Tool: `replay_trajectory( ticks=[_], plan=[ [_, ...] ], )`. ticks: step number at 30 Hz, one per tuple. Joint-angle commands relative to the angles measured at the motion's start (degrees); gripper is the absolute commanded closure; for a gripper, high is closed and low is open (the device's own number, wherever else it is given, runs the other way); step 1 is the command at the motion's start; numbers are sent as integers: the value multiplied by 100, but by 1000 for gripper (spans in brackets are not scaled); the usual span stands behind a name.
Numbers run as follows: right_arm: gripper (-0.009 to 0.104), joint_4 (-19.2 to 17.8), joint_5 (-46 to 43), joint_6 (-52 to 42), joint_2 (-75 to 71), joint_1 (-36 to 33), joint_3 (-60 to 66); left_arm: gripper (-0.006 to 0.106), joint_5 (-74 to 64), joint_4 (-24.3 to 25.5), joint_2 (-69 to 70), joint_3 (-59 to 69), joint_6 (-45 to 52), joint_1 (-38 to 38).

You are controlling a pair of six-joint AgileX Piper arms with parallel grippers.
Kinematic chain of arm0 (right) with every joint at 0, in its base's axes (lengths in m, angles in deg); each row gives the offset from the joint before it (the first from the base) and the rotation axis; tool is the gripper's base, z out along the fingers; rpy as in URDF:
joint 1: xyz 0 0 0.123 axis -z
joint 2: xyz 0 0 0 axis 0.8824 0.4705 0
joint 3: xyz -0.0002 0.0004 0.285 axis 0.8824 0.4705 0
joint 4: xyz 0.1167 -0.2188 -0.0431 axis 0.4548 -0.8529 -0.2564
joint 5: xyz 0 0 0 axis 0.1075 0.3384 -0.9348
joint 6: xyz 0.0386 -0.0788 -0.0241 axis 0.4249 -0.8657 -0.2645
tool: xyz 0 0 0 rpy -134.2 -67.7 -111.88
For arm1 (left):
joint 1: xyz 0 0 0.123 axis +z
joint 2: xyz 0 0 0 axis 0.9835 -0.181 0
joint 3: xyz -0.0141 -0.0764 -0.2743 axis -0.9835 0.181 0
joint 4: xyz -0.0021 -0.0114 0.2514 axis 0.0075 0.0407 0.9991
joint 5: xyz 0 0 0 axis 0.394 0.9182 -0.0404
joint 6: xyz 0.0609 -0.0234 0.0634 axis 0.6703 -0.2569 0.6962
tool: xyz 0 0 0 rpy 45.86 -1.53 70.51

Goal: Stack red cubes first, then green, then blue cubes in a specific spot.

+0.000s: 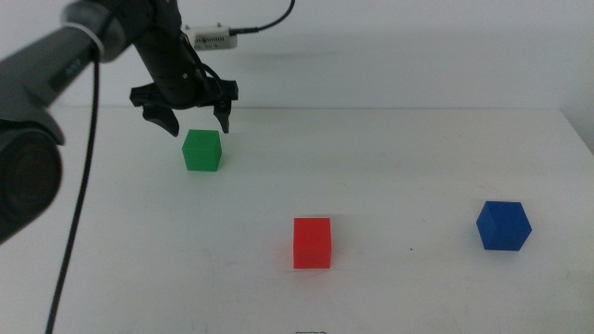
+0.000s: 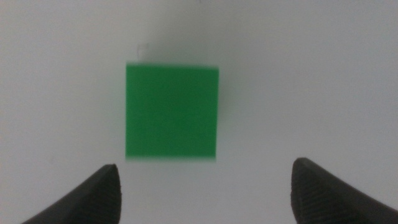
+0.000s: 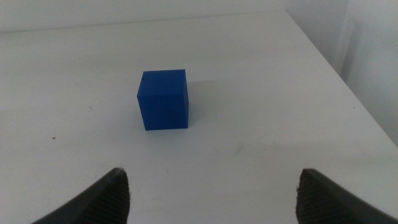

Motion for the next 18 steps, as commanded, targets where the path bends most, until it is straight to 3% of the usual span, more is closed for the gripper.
replay_trajectory(
  ticks=[1, 18],
  plan=[
    [22, -72, -396, -57, -129, 22, -100, 7, 289, 41, 199, -344, 18, 7],
    [22, -72, -396, -57, -129, 22, -100, 8, 994, 346, -444, -397, 4, 25]
  ],
)
